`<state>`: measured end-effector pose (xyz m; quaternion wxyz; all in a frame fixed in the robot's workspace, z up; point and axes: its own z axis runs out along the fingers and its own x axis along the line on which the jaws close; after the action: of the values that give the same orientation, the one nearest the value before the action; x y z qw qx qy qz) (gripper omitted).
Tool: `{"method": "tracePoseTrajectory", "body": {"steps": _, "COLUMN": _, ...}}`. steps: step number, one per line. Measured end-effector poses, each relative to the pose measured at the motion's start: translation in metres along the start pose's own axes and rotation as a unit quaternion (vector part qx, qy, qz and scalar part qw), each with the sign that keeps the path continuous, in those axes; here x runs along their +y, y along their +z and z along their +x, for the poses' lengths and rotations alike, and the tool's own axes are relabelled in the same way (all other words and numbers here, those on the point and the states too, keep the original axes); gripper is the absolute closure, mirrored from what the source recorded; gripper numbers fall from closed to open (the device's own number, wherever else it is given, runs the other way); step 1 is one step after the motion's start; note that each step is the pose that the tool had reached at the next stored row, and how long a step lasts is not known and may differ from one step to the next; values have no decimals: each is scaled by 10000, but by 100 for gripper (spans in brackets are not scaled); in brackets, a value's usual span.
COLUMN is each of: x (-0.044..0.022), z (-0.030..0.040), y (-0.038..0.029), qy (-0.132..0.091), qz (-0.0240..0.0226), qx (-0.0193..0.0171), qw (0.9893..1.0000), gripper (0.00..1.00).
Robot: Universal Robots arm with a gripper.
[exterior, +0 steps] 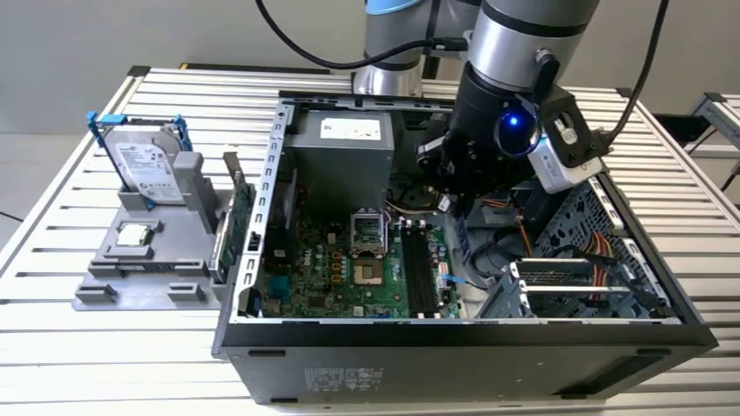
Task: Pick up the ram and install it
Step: 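Insert the ram into the slot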
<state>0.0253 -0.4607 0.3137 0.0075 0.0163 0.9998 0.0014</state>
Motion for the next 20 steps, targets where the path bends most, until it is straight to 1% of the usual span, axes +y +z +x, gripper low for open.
{"method": "tracePoseTrajectory", "body": {"steps": 10, "x": -1, "z": 3, "y": 183, "qy": -83, "qz": -1, "qx": -1, "qw": 10000, "gripper": 100}}
{"method": "tracePoseTrajectory", "body": {"steps": 12, "x": -1, "z": 4, "y": 210, "qy": -85, "qz": -1, "qx": 0, "qw": 10000, "gripper": 100}}
{"method": "tracePoseTrajectory", "body": {"steps": 20, "x": -1, "z": 7, "y": 354, "qy": -93, "qz": -2, "qx": -1, "qw": 10000, "gripper": 100}}
